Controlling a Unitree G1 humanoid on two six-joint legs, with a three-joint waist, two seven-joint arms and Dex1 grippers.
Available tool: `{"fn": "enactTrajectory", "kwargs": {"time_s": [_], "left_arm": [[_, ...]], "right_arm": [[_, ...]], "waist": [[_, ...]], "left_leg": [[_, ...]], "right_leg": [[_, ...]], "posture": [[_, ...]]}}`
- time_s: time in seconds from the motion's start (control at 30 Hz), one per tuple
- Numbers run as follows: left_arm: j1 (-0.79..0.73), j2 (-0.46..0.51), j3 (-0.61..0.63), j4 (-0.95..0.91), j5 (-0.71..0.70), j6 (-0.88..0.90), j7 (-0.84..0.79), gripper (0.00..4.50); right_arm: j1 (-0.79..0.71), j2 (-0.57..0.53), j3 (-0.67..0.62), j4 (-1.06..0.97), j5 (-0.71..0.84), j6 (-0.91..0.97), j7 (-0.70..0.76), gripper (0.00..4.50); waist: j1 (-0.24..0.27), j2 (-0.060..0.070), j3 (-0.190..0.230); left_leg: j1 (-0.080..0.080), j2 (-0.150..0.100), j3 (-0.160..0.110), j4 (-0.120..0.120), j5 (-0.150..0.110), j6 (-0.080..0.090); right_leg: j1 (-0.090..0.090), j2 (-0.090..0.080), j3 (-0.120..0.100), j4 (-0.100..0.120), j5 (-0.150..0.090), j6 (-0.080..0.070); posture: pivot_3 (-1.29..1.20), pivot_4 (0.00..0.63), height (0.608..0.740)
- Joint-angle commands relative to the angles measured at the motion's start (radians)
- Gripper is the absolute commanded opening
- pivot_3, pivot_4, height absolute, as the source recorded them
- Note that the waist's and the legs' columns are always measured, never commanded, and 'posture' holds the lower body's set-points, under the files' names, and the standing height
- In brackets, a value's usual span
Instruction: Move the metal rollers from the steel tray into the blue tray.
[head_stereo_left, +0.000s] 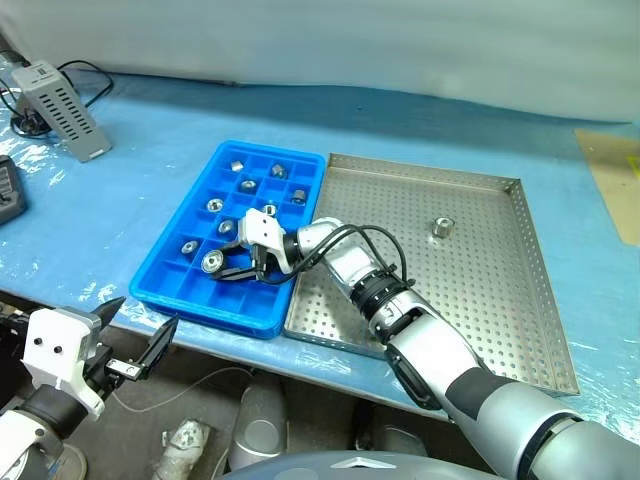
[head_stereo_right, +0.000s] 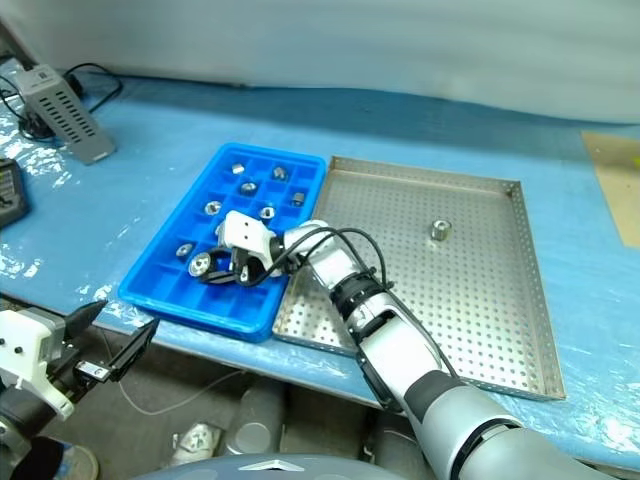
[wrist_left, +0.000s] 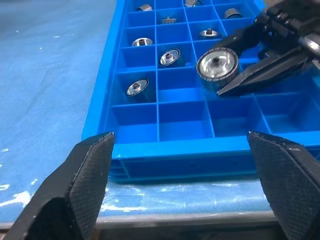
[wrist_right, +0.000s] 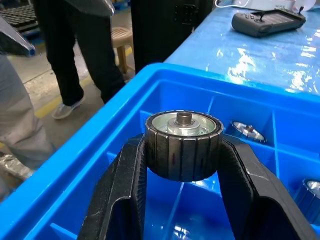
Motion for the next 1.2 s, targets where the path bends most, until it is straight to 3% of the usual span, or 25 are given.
{"fn": "enactTrajectory", "kwargs": {"time_s": [0.03,0.23,0.5,0.7,0.93,1.2], "left_arm": [[-0.023,0.028,-0.011,-0.005,0.002,-0.007,0.000,4.49],[-0.087,0.073,-0.029,0.047,-0.005,-0.001,-0.013,4.49],[-0.184,0.141,-0.061,0.130,-0.011,-0.001,-0.055,4.49],[-0.359,0.222,-0.153,0.244,-0.005,0.001,-0.114,4.49],[-0.731,0.261,-0.440,0.515,0.063,-0.039,-0.275,4.49],[-1.050,0.161,-0.695,0.873,0.181,-0.180,-0.474,4.49]], "right_arm": [[0.002,-0.001,-0.015,-0.037,0.002,-0.022,-0.012,2.61],[-0.001,-0.033,-0.039,-0.064,0.016,-0.010,-0.025,4.47],[0.021,-0.077,-0.072,-0.159,0.027,0.035,-0.071,4.47],[0.059,-0.170,-0.141,-0.348,0.096,0.177,-0.075,4.47],[0.263,-0.382,-0.209,-0.703,0.125,0.392,-0.120,4.47],[0.500,-0.507,-0.285,-1.071,0.148,0.614,-0.251,4.47]], "waist": [[0.000,0.000,0.000],[-0.007,0.000,0.000],[-0.026,0.000,-0.001],[-0.065,0.000,-0.001],[-0.129,-0.001,-0.002],[-0.248,-0.001,-0.002]], "left_leg": [[0.000,0.000,0.000,0.000,0.000,0.000],[0.001,-0.001,0.000,0.000,0.000,0.000],[0.001,-0.002,0.001,0.001,0.001,-0.002],[0.001,-0.003,0.002,0.004,0.002,-0.002],[0.001,-0.005,0.006,0.014,0.003,-0.005],[0.003,-0.007,0.007,0.015,0.006,-0.008]], "right_leg": [[0.000,0.000,0.000,0.000,0.000,0.000],[0.000,0.000,0.001,0.001,0.002,-0.003],[0.000,0.003,0.001,0.001,0.002,-0.003],[0.001,0.004,0.001,0.004,0.002,-0.003],[0.002,0.003,0.002,0.013,0.003,-0.003],[0.002,0.004,0.004,0.016,0.004,-0.003]], "posture": [[0.55,0.150,0.740],[0.50,0.150,0.740],[0.42,0.150,0.740],[0.25,0.150,0.740],[0.03,0.150,0.740],[-0.22,0.150,0.740]]}}
